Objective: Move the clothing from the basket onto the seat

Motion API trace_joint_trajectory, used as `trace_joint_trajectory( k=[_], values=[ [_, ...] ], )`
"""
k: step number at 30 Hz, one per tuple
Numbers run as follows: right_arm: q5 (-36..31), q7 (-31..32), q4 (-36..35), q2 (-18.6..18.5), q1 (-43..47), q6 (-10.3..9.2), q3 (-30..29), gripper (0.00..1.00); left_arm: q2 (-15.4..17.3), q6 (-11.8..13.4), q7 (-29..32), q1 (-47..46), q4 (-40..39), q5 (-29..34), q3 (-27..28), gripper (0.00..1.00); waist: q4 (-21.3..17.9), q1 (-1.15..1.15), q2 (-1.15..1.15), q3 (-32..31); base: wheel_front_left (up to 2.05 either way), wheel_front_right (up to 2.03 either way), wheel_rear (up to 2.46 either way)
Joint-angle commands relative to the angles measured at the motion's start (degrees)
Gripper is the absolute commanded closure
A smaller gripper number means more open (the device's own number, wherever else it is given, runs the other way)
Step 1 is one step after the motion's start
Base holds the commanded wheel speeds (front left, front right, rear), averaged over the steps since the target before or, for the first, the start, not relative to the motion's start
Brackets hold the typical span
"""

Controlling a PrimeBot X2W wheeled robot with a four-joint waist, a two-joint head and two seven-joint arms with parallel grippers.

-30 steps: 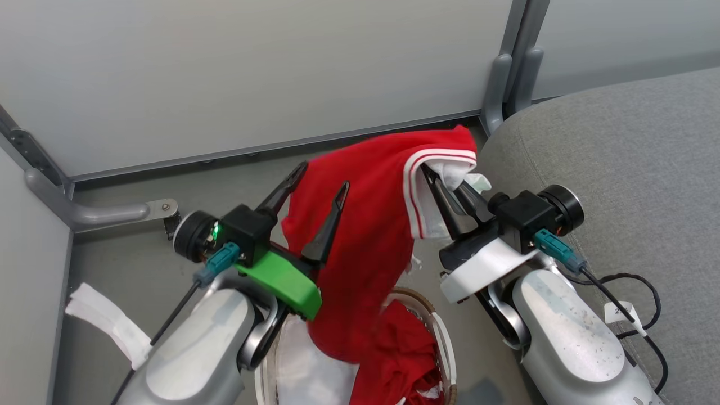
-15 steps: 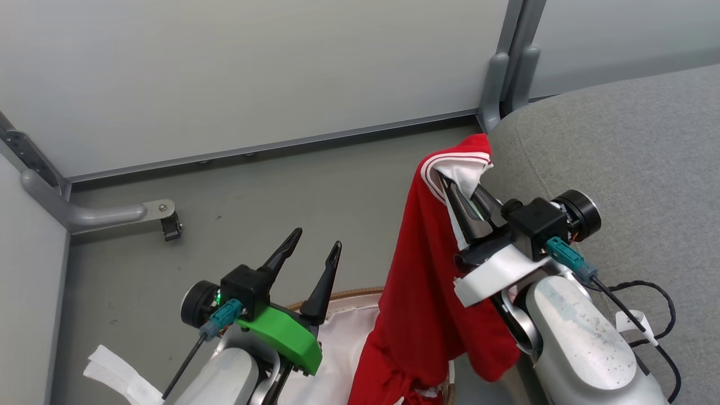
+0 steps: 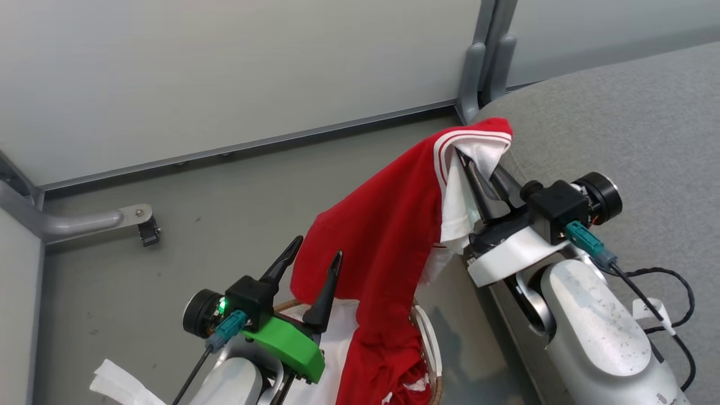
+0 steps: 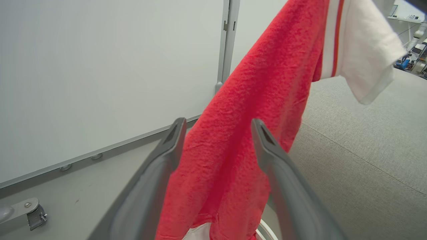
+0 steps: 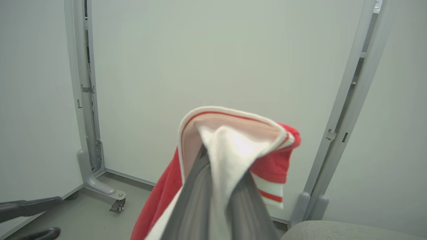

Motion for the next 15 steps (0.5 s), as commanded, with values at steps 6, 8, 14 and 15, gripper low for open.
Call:
trace_joint_trajectory(
  k=[6,8,14,15],
  values=[
    [-1.12,-0.14,-1.65,-1.89,-2.03,-0.07,-1.96,1.00,-0.89,-0.54,-0.04,-0.15,-1.22,3.00,1.06,0.00,-7.05,0.00,0.00,3.53,0.00,0.00,0.00],
    [-1.30,-0.14,-2.04,-2.21,-2.18,-0.07,-2.53,1.00,-0.97,-0.59,-0.03,-0.56,-1.32,3.58,1.12,0.00,-9.20,0.00,0.00,4.48,0.00,0.00,0.00],
    [-1.55,-0.14,-3.31,-2.64,-1.61,-0.07,-5.28,1.00,-1.09,-0.89,-0.04,-2.09,-0.91,4.83,0.69,0.00,-15.30,0.00,0.00,7.16,0.00,0.00,0.00],
    [-1.60,-0.14,-3.48,-2.50,-1.35,-0.07,-5.61,1.00,-1.04,-0.88,-0.02,-2.28,-0.85,5.03,0.62,0.00,-16.34,0.00,0.00,7.62,0.00,0.00,0.00]
  ],
)
